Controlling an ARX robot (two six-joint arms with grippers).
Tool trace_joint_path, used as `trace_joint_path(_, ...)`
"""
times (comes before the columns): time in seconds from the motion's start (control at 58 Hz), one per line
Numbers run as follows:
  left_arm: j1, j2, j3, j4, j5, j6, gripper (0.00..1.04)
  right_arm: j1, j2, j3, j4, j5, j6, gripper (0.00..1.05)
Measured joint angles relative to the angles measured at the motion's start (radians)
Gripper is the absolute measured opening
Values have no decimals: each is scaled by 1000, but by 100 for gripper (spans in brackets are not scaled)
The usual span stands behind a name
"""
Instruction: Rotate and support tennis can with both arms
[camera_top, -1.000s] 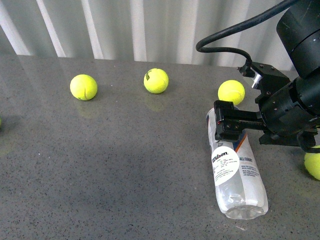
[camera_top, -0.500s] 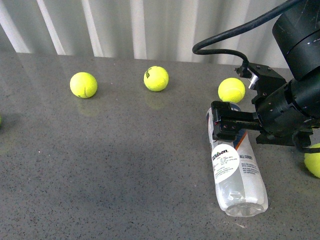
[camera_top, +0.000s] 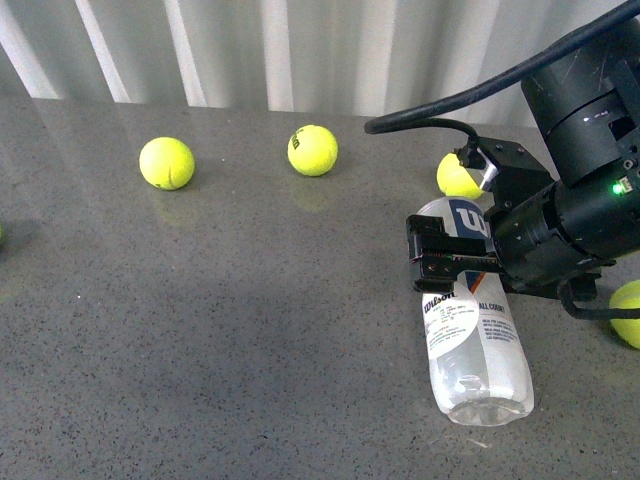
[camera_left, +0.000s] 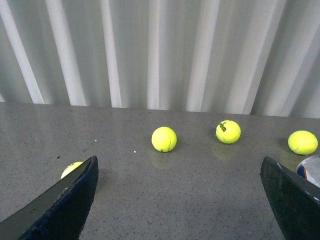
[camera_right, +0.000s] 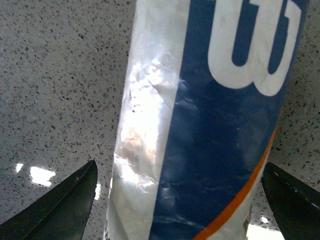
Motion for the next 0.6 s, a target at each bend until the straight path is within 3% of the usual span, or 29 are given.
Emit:
trace_joint_path(0.121,0,0,0,0,0,0,98,-4,0,-6,2,10,-6,86)
trace_joint_path(0.276,0,0,0,0,0,0,98,-12,0,-6,3,11,-13,61)
trace_joint_path(0.603,0,0,0,0,0,0,98,-19,-15,-6,1,22,-18,29)
